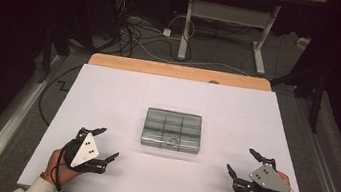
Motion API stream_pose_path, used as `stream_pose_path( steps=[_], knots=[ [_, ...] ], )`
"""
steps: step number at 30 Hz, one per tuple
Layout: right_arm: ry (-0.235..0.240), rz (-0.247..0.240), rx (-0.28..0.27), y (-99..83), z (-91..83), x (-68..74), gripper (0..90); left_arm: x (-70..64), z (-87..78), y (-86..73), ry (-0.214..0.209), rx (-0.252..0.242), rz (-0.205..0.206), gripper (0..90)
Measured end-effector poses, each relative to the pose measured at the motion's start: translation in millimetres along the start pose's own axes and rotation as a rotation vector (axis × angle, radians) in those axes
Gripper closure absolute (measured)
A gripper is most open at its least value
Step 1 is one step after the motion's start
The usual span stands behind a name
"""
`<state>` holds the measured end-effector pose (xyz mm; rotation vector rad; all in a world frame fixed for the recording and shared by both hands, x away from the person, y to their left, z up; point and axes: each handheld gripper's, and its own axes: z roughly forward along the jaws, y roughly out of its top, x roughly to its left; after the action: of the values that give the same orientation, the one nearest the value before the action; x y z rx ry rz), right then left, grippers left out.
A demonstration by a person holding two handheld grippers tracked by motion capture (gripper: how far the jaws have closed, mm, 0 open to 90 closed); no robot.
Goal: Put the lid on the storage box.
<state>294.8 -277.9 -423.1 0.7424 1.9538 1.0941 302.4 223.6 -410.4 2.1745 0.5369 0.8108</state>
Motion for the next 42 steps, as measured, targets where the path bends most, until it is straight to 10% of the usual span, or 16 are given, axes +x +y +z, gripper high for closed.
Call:
stream_pose_path(
  steps=[16,42],
  knots=[
    [0.013,0.099,0.021,-23.9,-4.1,-1.1,18.1,1.4,-7.4,-24.1,-0.034,0.079,-0.058,15.9],
    [0.011,0.074,0.008,-17.9,-6.4,5.0,19.3,1.0,-10.7,-22.6,-0.047,0.056,-0.064,15.9]
  ],
)
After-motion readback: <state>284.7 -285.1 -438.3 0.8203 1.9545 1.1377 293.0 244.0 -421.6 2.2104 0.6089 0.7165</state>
